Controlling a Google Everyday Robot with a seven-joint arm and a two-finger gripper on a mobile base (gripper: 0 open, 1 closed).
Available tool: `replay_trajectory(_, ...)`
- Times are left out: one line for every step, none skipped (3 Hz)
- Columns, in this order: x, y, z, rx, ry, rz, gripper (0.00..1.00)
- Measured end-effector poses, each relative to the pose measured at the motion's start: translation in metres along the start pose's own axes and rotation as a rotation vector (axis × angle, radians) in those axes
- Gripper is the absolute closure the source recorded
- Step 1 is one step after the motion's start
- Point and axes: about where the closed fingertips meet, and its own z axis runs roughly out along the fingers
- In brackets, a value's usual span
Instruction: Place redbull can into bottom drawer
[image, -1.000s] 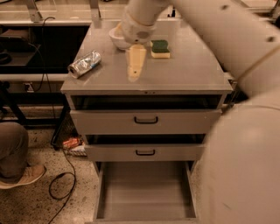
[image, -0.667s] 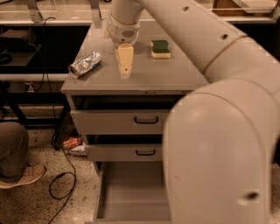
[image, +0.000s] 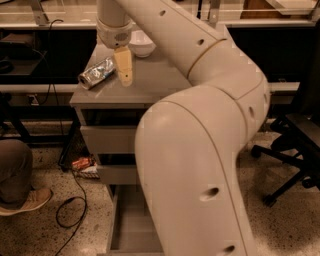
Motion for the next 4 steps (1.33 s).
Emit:
replay_trajectory(-0.031, -0.017, 0.011, -0.014, 0.002, -0.092, 0.0)
replay_trajectory(-0.059, -0.026, 0.035, -0.057, -0.02, -0.151, 0.0)
replay_trajectory(-0.059, -0.026, 0.035, -0.057, -0.02, -0.151, 0.0)
replay_trajectory(-0.065, -0.03, 0.052, -0.083, 0.007, -0.172, 0.0)
